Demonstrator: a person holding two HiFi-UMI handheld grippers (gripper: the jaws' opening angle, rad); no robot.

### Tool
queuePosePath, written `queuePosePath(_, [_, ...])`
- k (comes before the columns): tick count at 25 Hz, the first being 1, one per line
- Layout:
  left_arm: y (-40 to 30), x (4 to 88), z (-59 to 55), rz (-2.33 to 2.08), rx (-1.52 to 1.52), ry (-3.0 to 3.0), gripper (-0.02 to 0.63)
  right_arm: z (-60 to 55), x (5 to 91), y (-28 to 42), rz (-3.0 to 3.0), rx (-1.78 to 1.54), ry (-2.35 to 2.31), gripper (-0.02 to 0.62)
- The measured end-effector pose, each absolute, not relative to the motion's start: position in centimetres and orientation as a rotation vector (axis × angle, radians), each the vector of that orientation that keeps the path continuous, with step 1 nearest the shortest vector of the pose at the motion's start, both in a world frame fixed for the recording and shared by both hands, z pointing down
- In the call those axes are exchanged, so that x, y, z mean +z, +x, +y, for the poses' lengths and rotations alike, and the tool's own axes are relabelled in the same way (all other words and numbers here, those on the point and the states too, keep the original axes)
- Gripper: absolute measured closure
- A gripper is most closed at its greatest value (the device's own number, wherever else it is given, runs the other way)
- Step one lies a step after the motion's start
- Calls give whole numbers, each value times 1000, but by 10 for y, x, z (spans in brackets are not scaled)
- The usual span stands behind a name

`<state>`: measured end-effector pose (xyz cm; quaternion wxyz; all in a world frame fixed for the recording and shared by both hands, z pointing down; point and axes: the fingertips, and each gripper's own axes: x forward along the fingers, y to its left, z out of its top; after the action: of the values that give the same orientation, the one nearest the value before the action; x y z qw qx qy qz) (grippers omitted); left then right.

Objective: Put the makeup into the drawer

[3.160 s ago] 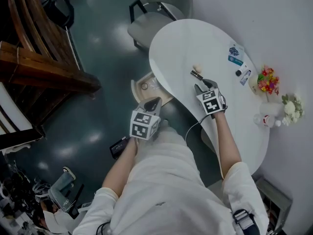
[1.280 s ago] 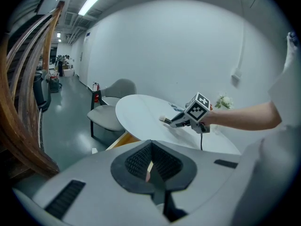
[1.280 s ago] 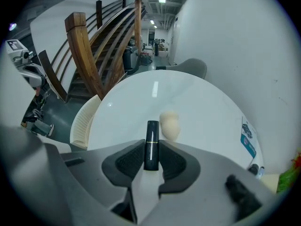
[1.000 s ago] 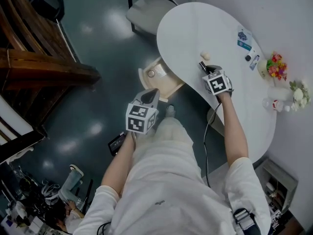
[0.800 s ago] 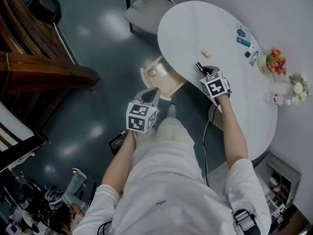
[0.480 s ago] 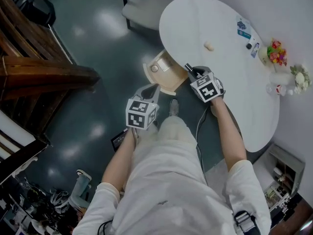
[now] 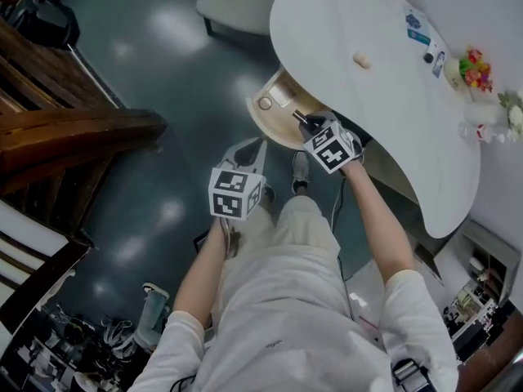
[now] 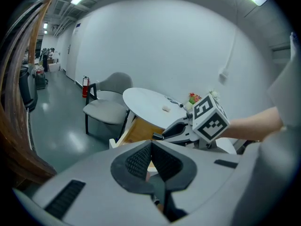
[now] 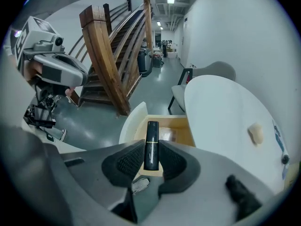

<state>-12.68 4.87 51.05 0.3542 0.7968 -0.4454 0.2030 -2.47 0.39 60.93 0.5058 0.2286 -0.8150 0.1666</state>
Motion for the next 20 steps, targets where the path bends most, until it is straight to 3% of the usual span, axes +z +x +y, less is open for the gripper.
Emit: queuePosePath(20, [-150, 604, 81, -1087, 587, 1960, 597, -11, 792, -76, -1810, 261, 158, 499])
